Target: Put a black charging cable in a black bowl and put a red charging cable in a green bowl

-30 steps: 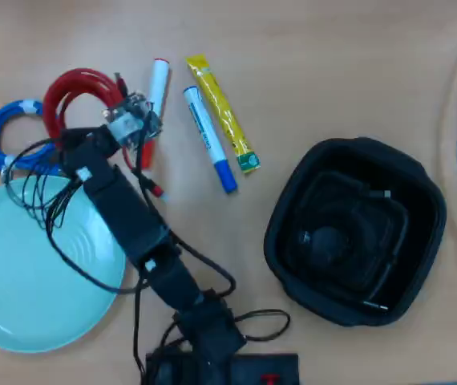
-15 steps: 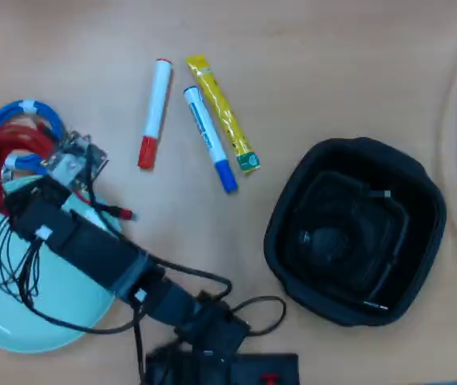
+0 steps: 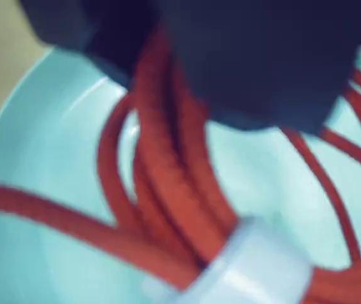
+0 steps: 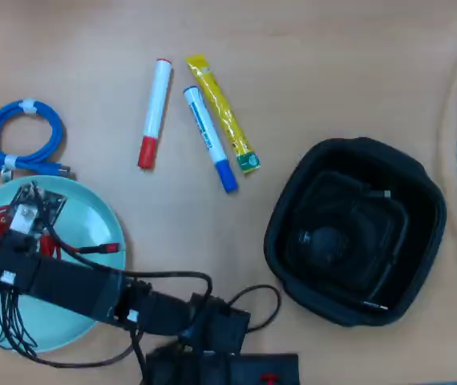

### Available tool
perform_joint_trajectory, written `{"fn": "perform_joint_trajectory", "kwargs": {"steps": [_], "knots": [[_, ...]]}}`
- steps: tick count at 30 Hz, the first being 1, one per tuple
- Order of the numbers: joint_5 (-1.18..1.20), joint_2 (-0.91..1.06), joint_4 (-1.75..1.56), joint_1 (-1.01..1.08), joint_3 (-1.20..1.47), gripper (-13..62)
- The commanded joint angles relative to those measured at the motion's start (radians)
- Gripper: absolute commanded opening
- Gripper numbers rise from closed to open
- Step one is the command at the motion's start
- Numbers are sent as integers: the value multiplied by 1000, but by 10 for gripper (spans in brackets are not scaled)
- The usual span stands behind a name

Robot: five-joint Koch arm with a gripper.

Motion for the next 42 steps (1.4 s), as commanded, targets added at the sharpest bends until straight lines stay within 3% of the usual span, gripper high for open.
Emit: {"fn": "perform_joint_trajectory", "kwargs": {"steps": [1,5,15,18,23,29,42], "knots": [[-11,61,3,-37,-26,-64],[-5,60,3,-58,-26,-17],[-6,54,11,-71,52,282],[-5,54,9,-67,106,330],[21,54,11,-21,130,337],[31,67,-2,218,77,335],[-560,46,-87,867,17,337]]}}
